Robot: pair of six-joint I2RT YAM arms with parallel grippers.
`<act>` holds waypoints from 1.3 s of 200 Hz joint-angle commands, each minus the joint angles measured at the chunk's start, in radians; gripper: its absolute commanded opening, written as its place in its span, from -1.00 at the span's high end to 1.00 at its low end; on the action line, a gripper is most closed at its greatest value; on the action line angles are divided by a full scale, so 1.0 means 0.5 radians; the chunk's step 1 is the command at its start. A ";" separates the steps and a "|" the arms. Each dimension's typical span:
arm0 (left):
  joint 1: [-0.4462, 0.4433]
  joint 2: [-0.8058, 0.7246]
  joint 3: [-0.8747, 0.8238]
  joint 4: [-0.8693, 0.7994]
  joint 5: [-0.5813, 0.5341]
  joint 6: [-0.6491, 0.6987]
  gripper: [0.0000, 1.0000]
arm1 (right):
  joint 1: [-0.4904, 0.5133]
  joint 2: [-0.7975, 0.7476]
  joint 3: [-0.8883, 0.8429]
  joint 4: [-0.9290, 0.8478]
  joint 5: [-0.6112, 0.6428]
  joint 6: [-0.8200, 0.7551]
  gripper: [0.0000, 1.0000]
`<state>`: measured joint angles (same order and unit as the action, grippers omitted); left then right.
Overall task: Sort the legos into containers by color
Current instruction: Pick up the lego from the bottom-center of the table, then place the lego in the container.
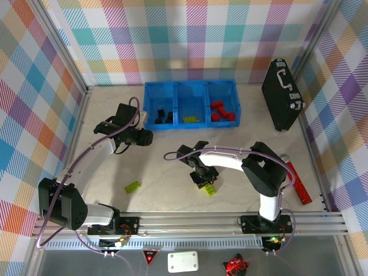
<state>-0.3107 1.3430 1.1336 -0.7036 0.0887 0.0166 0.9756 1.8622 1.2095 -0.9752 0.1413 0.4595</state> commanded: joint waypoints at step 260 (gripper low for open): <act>-0.004 -0.435 -0.256 0.002 -0.168 -0.036 0.01 | -0.629 0.370 1.275 0.006 0.137 -0.130 0.21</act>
<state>-0.3115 1.1648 1.0176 -0.7422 0.0200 -0.0116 0.6823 2.0087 1.7721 -0.9829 0.1894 0.4164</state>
